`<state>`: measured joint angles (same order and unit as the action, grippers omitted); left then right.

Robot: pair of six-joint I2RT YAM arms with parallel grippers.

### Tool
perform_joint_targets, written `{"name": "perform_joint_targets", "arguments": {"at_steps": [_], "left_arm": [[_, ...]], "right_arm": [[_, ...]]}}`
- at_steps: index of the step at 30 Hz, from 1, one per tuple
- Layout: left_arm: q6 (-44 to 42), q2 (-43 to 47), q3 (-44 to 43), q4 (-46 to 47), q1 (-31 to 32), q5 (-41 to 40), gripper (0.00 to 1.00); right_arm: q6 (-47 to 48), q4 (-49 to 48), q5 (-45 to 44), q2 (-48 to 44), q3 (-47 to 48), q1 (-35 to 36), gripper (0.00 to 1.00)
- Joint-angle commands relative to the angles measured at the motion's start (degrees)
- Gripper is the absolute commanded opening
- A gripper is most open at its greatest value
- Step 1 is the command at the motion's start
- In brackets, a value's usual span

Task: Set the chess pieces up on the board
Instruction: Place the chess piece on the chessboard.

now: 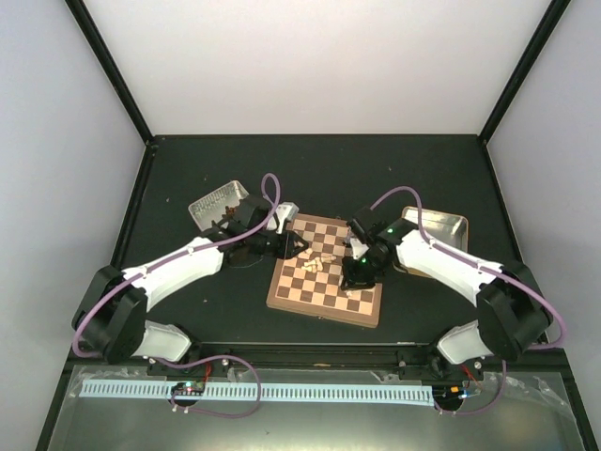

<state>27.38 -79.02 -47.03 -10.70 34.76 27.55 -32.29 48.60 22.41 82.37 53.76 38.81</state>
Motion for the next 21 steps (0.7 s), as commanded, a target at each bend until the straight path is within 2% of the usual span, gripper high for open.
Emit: {"name": "perform_joint_targets", "arguments": {"at_steps": [1,5,9,21], "left_arm": [[-3.3,1.8,0.1,0.0,1.1,-5.3,0.02],[-4.3,1.7,0.1,0.0,1.6,-6.5,0.01],[-4.6,1.5,0.8,0.7,1.9,-7.0,0.01],[-6.0,1.5,1.7,1.2,2.0,-7.6,0.02]], "right_arm": [[-1.6,11.2,4.5,2.2,0.9,-0.3,0.14],[-2.0,13.9,6.6,4.7,0.8,-0.6,0.14],[-1.3,17.9,5.8,8.2,4.6,-1.7,0.15],[1.3,24.3,4.9,14.3,10.3,-5.5,0.22]]}}
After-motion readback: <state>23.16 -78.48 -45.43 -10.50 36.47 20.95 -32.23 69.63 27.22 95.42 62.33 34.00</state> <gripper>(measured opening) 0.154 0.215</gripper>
